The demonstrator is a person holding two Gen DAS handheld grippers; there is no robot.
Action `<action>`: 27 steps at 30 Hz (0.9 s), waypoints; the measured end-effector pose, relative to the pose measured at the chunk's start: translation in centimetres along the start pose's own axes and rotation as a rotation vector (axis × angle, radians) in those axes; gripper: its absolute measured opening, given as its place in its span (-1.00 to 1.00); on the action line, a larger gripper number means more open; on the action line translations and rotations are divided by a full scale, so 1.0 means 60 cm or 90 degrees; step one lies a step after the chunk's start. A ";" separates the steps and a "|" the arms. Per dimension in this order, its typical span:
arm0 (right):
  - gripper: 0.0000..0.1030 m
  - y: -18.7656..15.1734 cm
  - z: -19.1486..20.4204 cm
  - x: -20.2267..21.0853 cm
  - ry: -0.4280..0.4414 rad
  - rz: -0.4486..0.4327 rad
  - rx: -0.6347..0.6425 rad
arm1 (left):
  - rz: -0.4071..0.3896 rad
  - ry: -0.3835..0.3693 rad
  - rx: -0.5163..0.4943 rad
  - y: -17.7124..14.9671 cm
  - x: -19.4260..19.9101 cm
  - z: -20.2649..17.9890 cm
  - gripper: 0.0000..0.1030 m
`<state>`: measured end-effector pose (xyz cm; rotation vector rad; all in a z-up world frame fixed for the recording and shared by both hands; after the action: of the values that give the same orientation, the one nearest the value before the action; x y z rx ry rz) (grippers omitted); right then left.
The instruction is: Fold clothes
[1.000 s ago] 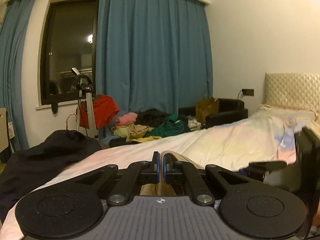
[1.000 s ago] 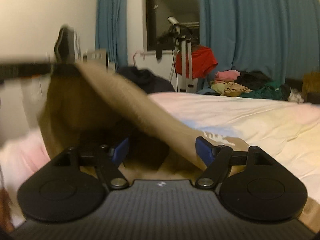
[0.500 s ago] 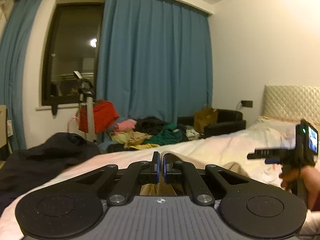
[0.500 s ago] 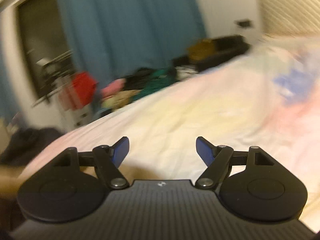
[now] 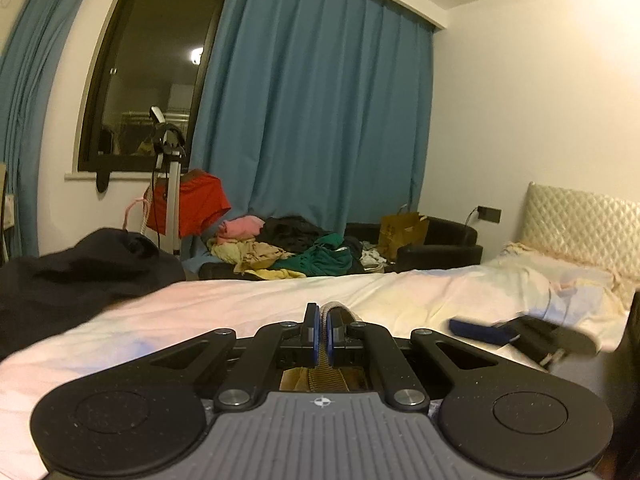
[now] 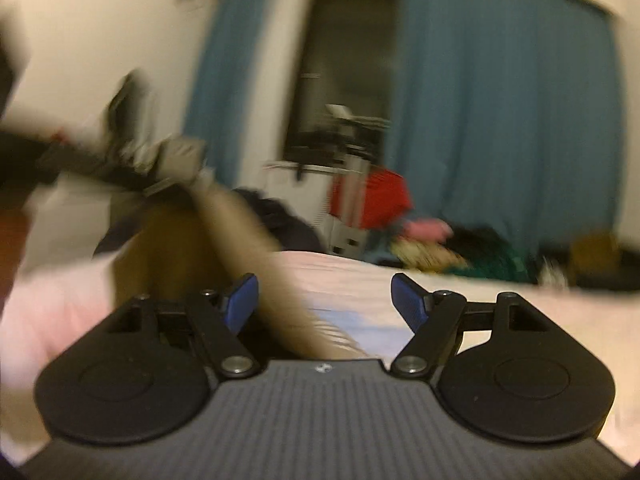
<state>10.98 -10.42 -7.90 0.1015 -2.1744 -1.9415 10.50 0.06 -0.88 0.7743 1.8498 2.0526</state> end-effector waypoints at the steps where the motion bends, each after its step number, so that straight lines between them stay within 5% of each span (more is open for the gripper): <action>1: 0.46 -0.004 0.004 -0.016 -0.015 0.006 0.014 | 0.000 -0.003 0.000 0.000 -0.003 0.000 -0.93; 7: 0.46 -0.012 -0.075 -0.062 -0.167 0.045 -0.041 | 0.034 -0.016 -0.031 -0.032 -0.024 -0.023 -0.93; 10: 0.65 -0.007 -0.132 -0.038 -0.192 0.053 -0.091 | 0.048 -0.028 -0.083 -0.051 -0.038 -0.055 -0.93; 16: 0.65 -0.014 -0.175 -0.015 -0.152 0.154 -0.167 | 0.028 -0.056 -0.116 -0.052 -0.028 -0.093 -0.93; 21: 0.65 -0.012 -0.153 0.010 -0.097 0.223 -0.120 | -0.017 -0.035 -0.078 -0.024 -0.004 -0.071 -0.93; 24: 0.65 -0.001 -0.157 0.019 -0.116 0.230 -0.067 | -0.046 -0.001 -0.043 -0.004 0.009 -0.039 -0.93; 27: 0.65 0.011 -0.194 0.025 -0.152 0.203 -0.110 | -0.065 0.012 -0.006 0.011 0.019 -0.011 -0.93</action>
<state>12.05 -21.94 -5.88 -0.4991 -1.9918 -2.0227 9.27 0.02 -0.04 0.6463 1.8477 2.0113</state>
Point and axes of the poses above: each gripper's, at about its wrist camera, not at the fingertips, and x roughly against the way its jaws point, z to its left, y to its top, the point moved 9 cm from there along -x, roughly the way its jaws point, and after that the axes turned 8 degrees about -x, right-handed, at the moved point
